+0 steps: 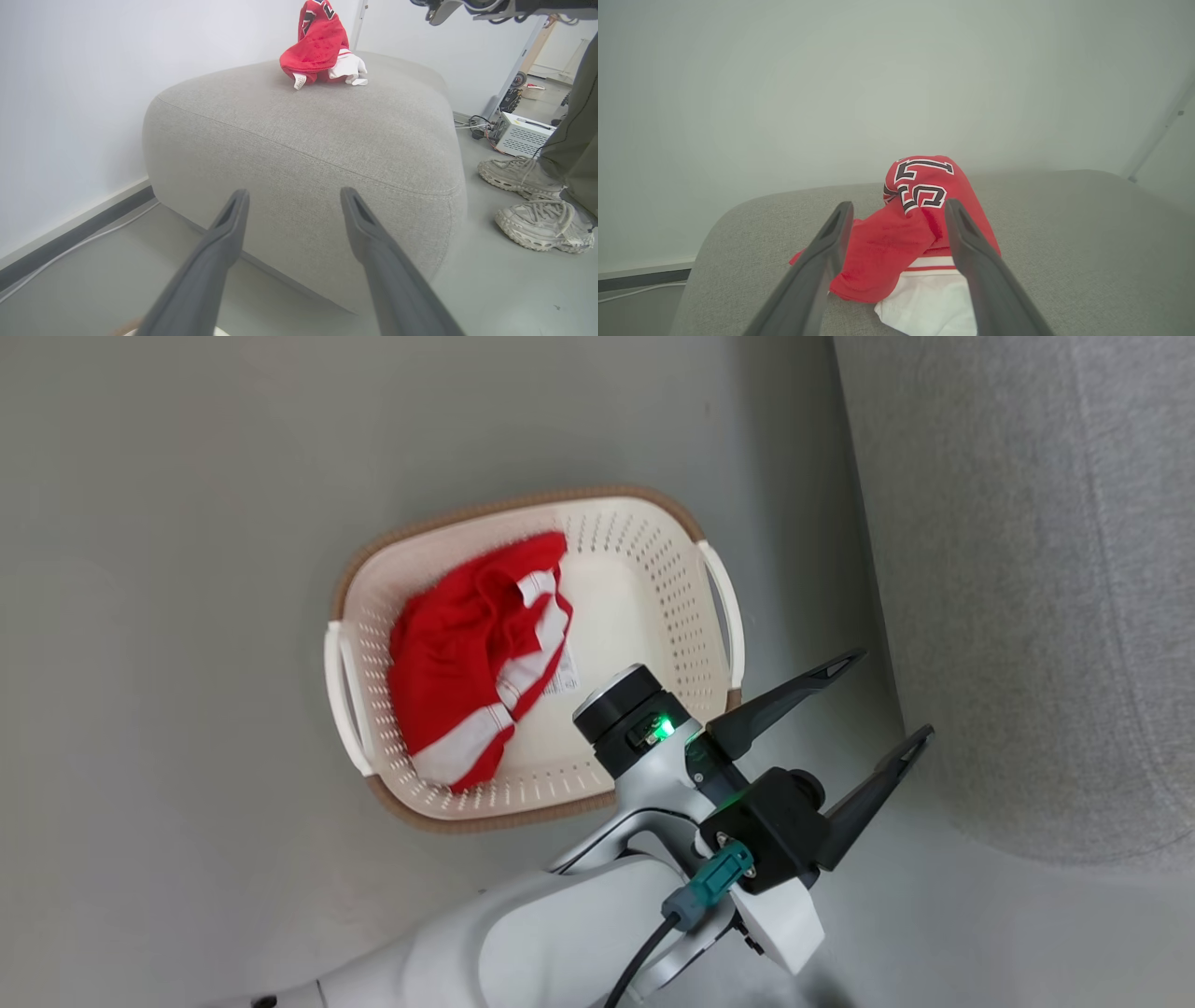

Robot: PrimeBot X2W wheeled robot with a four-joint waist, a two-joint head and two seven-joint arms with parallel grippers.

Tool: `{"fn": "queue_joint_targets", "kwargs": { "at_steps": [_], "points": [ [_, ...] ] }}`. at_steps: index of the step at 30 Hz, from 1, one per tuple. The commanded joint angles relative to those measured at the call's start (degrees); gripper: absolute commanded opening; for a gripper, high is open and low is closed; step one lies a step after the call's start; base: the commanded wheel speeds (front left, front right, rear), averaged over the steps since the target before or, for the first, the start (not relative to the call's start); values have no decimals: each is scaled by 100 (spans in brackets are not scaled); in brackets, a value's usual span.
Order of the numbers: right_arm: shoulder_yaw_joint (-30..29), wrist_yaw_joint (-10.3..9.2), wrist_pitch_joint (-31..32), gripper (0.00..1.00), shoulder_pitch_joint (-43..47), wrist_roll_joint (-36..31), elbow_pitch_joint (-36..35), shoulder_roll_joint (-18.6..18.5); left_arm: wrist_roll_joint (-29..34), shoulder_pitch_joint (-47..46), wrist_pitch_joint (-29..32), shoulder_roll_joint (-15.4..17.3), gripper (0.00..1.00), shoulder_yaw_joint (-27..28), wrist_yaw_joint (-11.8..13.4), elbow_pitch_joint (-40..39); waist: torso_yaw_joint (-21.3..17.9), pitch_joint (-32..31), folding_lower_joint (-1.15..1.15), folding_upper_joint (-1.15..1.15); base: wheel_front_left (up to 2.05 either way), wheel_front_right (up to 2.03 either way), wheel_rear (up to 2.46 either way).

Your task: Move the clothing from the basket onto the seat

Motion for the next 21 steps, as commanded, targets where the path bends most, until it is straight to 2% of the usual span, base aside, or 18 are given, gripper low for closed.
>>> {"fn": "queue_joint_targets", "kwargs": {
  "at_steps": [1,11,16,21],
  "points": [
    [24,7,-29,100,382,-46,-217,-261,-16,178,-28,-61,100,184,-49,-185,142,-451,0,0,0,0,0],
    [316,7,-29,100,1125,-238,-1099,-15,173,960,-28,-61,100,1027,-352,-128,429,-1510,0,0,0,0,0],
    [421,7,-29,100,1419,-309,-1545,109,438,1445,-28,-48,100,1705,-544,36,603,-1901,0,0,0,0,0],
    [649,7,-29,100,1688,-422,-1920,293,664,1979,-28,163,100,2514,-761,24,735,-2278,0,0,0,0,0]
  ]
}}
